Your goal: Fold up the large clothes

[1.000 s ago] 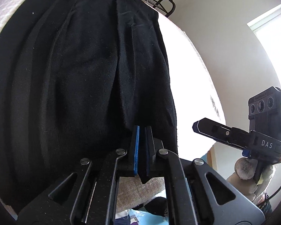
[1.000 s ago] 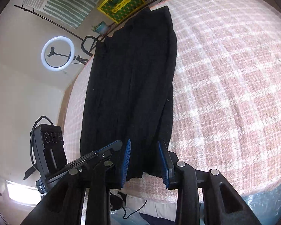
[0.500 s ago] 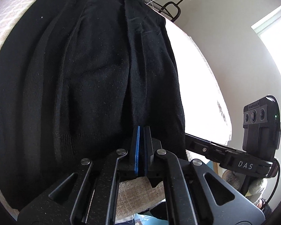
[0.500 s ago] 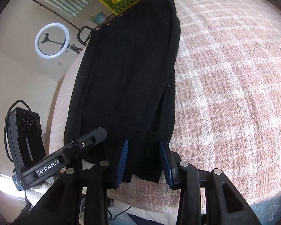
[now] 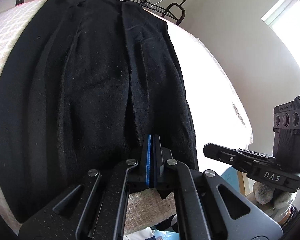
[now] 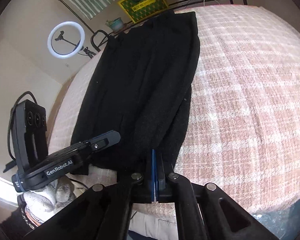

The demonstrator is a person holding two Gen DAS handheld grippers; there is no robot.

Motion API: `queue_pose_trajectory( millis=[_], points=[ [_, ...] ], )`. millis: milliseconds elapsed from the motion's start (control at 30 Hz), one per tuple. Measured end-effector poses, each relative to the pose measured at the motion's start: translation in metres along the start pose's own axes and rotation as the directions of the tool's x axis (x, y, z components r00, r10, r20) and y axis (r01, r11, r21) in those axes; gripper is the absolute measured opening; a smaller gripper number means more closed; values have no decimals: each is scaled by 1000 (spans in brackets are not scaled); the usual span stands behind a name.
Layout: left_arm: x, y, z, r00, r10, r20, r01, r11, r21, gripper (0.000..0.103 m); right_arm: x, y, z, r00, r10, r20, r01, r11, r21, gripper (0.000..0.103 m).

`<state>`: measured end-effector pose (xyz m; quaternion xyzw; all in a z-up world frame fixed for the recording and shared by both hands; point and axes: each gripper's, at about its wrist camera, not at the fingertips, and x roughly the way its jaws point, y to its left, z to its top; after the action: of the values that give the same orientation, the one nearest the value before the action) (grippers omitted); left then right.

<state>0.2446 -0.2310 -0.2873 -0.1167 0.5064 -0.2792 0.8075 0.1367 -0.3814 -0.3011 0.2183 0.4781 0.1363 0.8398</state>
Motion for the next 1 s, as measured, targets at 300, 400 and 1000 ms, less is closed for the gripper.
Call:
queue_pose_trajectory(
  millis=[300, 400, 1000],
  points=[
    [7, -5, -6, 999, 24, -28, -24, 1000, 0, 0, 35, 7, 4, 998, -24, -64, 23, 1000, -7, 33],
    [8, -7, -7, 999, 37, -25, -37, 999, 7, 0, 42, 24, 2, 994, -95, -58, 89, 992, -90, 31],
    [17, -12, -11, 996, 88, 0, -87, 992, 88, 0, 12, 8, -3, 974, -226, 4, 226, 971, -77, 0]
  ],
)
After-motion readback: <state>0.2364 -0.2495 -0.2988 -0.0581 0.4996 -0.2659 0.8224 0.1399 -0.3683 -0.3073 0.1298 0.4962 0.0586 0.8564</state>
